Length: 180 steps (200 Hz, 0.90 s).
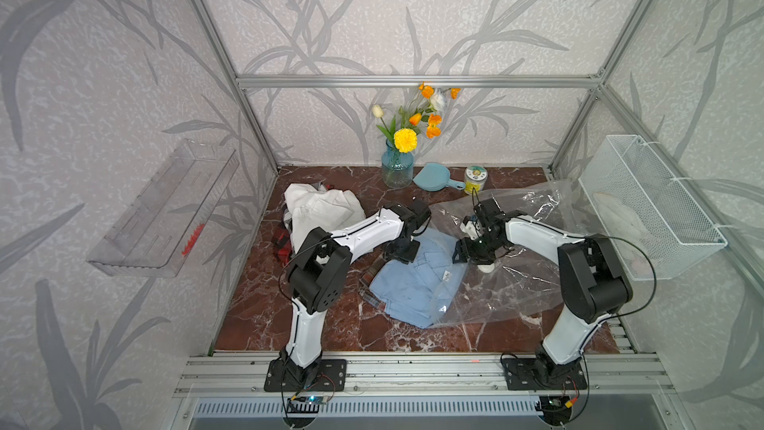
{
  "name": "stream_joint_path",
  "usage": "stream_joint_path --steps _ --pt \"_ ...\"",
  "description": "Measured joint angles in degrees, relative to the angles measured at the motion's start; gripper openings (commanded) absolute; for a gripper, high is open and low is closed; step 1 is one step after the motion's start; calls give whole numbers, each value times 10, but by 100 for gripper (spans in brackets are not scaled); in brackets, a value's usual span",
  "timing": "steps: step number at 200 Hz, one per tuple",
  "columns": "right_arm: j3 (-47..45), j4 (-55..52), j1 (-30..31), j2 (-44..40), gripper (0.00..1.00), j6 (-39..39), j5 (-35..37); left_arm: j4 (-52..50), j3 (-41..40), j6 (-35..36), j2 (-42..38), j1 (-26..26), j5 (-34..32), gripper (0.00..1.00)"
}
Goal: Take the shirt out of the vacuum bag
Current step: Take out the shirt from the vacuum bag.
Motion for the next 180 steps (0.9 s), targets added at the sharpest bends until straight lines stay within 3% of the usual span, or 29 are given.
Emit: stream_joint_path --steps 24,84,134,180 --pt "0 0 0 0 69 0 0 -4 5 5 15 1 -13 0" --pt "0 0 0 0 69 0 0 -15 14 10 -3 20 1 0" --pt "2 3 0 5 69 3 0 -13 9 6 -130 83 69 0" --pt "7 5 0 21 69 10 2 -14 -24 -1 -213 125 88 0"
